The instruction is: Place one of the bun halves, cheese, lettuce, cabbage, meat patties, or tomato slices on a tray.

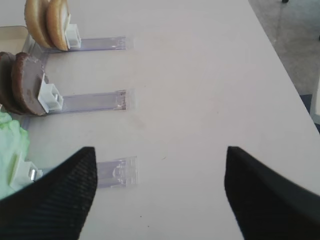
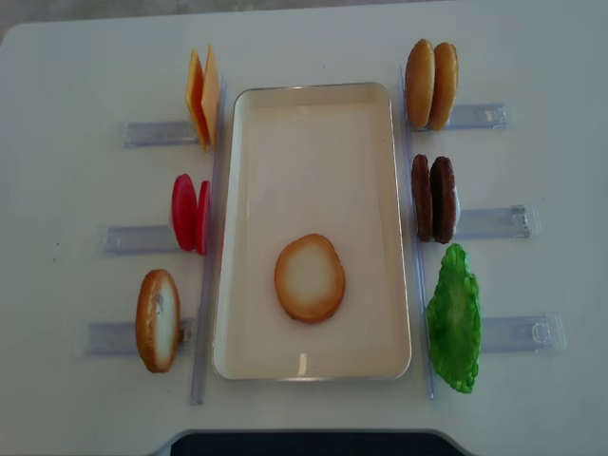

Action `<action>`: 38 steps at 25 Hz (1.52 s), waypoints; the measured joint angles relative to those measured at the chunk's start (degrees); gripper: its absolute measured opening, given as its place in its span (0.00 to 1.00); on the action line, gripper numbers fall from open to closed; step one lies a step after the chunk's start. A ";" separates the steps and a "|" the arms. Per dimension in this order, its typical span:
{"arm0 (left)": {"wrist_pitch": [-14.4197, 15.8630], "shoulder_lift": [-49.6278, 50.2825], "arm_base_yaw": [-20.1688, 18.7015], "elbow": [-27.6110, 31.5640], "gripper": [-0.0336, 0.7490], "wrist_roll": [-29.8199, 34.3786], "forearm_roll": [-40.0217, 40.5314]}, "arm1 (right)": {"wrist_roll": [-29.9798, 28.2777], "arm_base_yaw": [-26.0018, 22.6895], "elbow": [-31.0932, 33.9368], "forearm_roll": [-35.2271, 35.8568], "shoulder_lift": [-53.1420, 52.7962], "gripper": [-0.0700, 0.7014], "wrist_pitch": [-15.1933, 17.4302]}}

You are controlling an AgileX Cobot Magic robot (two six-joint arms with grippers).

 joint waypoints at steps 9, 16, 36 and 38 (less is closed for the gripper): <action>-0.52 -21.97 0.00 12.60 0.82 0.80 -1.19 | 0.00 0.00 0.00 0.00 0.00 0.78 0.00; -1.29 -30.99 0.00 19.37 0.82 2.83 -4.31 | 0.00 0.00 0.00 0.00 0.00 0.78 0.00; -4.98 -31.14 0.00 22.99 0.80 5.11 -4.99 | 0.00 0.00 0.00 0.00 0.00 0.78 0.00; -5.03 -31.14 0.00 22.99 0.79 5.11 -4.99 | 0.00 0.00 0.00 0.00 0.00 0.78 0.00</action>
